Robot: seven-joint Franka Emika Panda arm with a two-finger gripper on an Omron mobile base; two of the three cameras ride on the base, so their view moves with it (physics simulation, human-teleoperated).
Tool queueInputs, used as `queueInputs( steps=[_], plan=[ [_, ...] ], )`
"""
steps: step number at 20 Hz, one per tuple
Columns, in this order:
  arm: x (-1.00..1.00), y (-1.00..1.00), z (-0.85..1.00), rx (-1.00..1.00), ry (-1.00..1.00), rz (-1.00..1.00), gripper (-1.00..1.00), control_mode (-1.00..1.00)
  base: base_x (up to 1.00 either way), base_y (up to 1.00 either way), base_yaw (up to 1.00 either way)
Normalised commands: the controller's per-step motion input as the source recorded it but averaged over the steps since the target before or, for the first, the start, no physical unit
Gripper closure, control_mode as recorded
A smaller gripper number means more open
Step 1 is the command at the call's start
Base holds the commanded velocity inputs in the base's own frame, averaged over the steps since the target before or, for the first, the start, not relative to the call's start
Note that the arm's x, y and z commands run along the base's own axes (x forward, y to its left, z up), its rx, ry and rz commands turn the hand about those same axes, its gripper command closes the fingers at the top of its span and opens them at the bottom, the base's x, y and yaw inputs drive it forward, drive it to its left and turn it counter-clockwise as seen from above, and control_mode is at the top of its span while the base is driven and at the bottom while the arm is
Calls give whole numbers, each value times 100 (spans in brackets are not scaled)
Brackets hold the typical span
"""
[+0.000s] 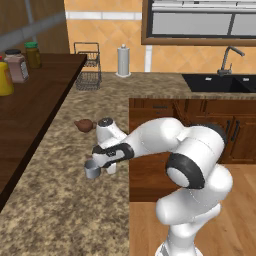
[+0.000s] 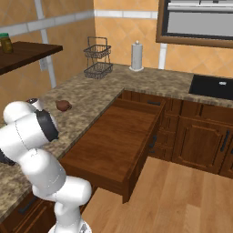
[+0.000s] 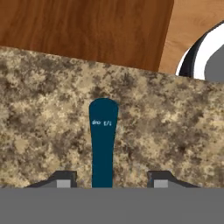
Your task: Pick the measuring cup from the drawer and place it on the counter.
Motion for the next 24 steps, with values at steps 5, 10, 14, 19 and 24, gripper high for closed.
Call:
queueInputs(
  steps=[5,10,14,19,24],
  plan=[
    [-27,-44,84,0,-3,0,-100,-100,0,0,0],
    [-22,-98,100,9,0,0,-100,-100,0,0,0],
    [-63,-82,66,7,0,0,-100,-100,0,0,0],
    [-39,-56,35,1,-1,0,-100,-100,0,0,0],
    [-10,-92,59,9,-1,0,-100,-100,0,0,0]
  ],
)
